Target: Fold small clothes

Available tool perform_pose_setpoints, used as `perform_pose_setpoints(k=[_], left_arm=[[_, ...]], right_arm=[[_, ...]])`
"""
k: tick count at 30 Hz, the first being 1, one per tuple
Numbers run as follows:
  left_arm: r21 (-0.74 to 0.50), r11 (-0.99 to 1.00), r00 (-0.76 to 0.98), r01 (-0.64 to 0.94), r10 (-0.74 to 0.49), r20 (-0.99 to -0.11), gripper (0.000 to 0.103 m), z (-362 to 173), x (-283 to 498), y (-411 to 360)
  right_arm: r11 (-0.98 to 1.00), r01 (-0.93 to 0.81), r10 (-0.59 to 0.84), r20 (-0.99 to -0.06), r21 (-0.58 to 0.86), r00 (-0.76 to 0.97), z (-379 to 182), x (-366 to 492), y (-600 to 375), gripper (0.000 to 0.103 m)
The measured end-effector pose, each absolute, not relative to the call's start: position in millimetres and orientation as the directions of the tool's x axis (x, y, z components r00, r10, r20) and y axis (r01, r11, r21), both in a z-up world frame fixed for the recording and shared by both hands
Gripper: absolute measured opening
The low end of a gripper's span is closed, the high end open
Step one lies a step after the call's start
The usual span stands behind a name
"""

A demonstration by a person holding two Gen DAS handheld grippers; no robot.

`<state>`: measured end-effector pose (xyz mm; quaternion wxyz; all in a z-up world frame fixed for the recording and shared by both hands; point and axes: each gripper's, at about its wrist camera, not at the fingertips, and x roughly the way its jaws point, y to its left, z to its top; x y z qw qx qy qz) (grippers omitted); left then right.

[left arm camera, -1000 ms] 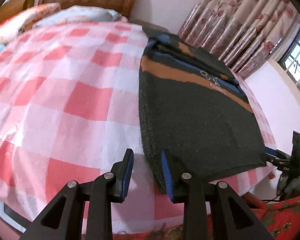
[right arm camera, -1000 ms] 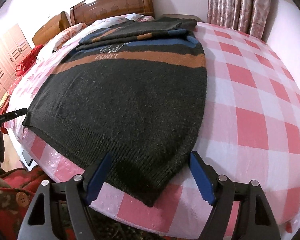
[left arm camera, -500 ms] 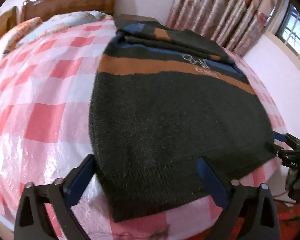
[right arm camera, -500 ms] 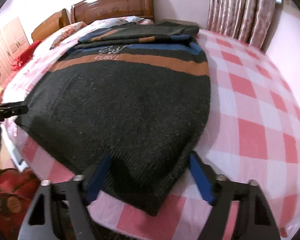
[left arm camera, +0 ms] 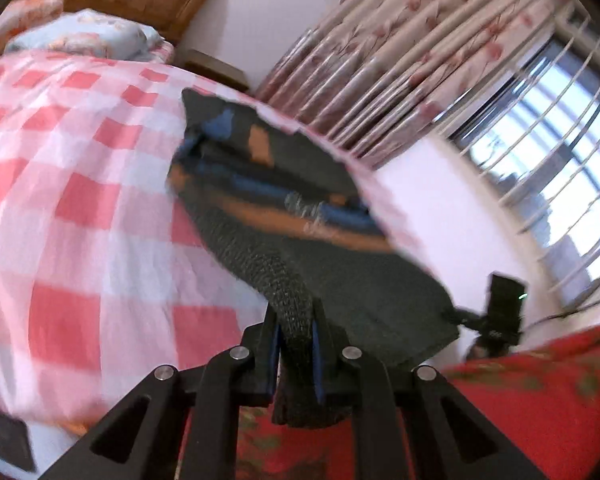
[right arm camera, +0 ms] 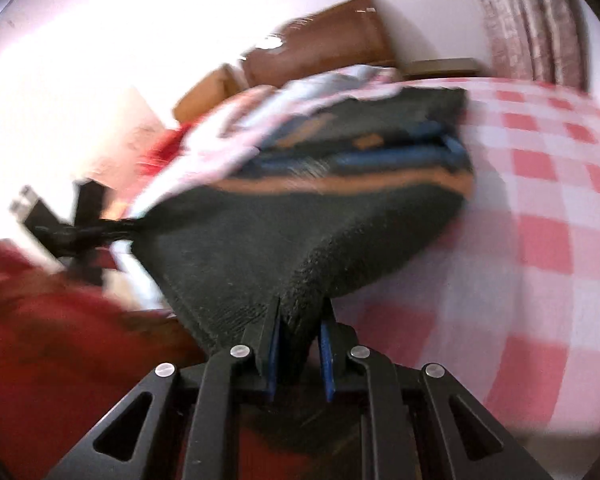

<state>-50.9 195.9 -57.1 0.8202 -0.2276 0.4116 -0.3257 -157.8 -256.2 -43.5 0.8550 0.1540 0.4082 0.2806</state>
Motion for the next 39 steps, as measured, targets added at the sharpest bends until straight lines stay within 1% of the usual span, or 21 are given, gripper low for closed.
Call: perform_pose_setpoints(k=[1,2,4,5,7,8,9,10,11,12,13,14,16,18,21,24,28,30,33,36,39], left_arm=[[-0.679,0.652,0.462,0.338,-0.743,-0.484,0.013,-53,-50,202],[-0.736,0.586,0.488,0.338,-0.778,-0.395,0.013,-46,-42,207],[-0.779,0.511,0.520,0.363,-0.805,-0.286,0.013,-36,-20,206],[-0.792,0.485,0.534,0.370,-0.809,-0.246,0.013,-30,6,200],[-0.806,0.484,0.567,0.340,-0.790,-0.235,0.015,-25,53,188],[-0.807,0.496,0.580,0.322,-0.777,-0.246,0.016,-25,74,185],[-0.796,0.525,0.591,0.301,-0.758,-0.277,0.020,-27,104,178],[-0.782,0.558,0.587,0.277,-0.743,-0.322,0.027,-32,128,171],[-0.735,0.638,0.572,0.229,-0.699,-0.429,0.027,-39,160,161],[-0.694,0.696,0.561,0.187,-0.655,-0.506,0.027,-46,176,153],[-0.658,0.740,0.552,0.140,-0.610,-0.569,0.027,-53,183,153],[-0.632,0.767,0.554,0.111,-0.576,-0.601,0.027,-58,186,154],[-0.589,0.801,0.580,0.111,-0.533,-0.616,0.030,-63,180,159],[-0.531,0.842,0.608,0.098,-0.473,-0.638,0.031,-69,170,167],[-0.485,0.869,0.614,0.099,-0.436,-0.657,0.031,-78,166,176],[-0.474,0.874,0.601,0.107,-0.437,-0.669,0.031,-82,171,180],[-0.431,0.883,0.584,0.188,-0.453,-0.673,0.031,-66,179,171],[-0.410,0.889,0.567,0.204,-0.449,-0.691,0.031,-65,189,162],[-0.399,0.893,0.549,0.208,-0.444,-0.708,0.031,-66,202,156],[-0.384,0.896,0.534,0.221,-0.441,-0.721,0.031,-66,211,152],[-0.338,0.908,0.521,0.248,-0.420,-0.744,0.031,-67,218,143]], right_arm=[[0.772,-0.357,0.630,-0.558,0.526,0.541,-33,-163,-263,0.103],[0.762,-0.348,0.633,-0.517,0.546,0.576,-26,-161,-267,0.103],[0.755,-0.341,0.618,-0.433,0.560,0.656,-12,-143,-272,0.103],[0.764,-0.337,0.597,-0.405,0.550,0.692,-5,-124,-272,0.103],[0.790,-0.297,0.545,-0.392,0.536,0.741,4,-74,-272,0.103],[0.800,-0.266,0.520,-0.400,0.537,0.755,4,-52,-272,0.103],[0.814,-0.219,0.485,-0.423,0.538,0.765,1,-27,-273,0.103],[0.837,-0.151,0.434,-0.469,0.527,0.769,-6,0,-275,0.103],[0.869,-0.072,0.366,-0.537,0.490,0.760,-15,23,-277,0.103],[0.893,-0.002,0.307,-0.604,0.450,0.736,-23,41,-281,0.103],[0.900,0.039,0.272,-0.631,0.434,0.727,-28,49,-285,0.103],[0.891,0.054,0.271,-0.626,0.450,0.731,-30,49,-291,0.103],[0.883,0.053,0.271,-0.599,0.467,0.754,-35,36,-298,0.103],[0.911,0.077,0.215,-0.626,0.405,0.749,-43,26,-298,0.103],[0.936,0.080,0.186,-0.673,0.343,0.716,-56,29,-302,0.103],[0.963,0.048,0.155,-0.690,0.266,0.707,-50,47,-299,0.103],[0.980,-0.047,0.174,-0.715,0.193,0.678,-48,82,-286,0.103],[0.978,-0.067,0.193,-0.734,0.198,0.651,-55,92,-285,0.103],[0.981,-0.050,0.177,-0.769,0.185,0.614,-65,106,-287,0.103],[0.977,-0.055,0.194,-0.764,0.205,0.615,-64,102,-286,0.103],[0.977,-0.053,0.195,-0.765,0.206,0.614,-65,98,-286,0.103]])
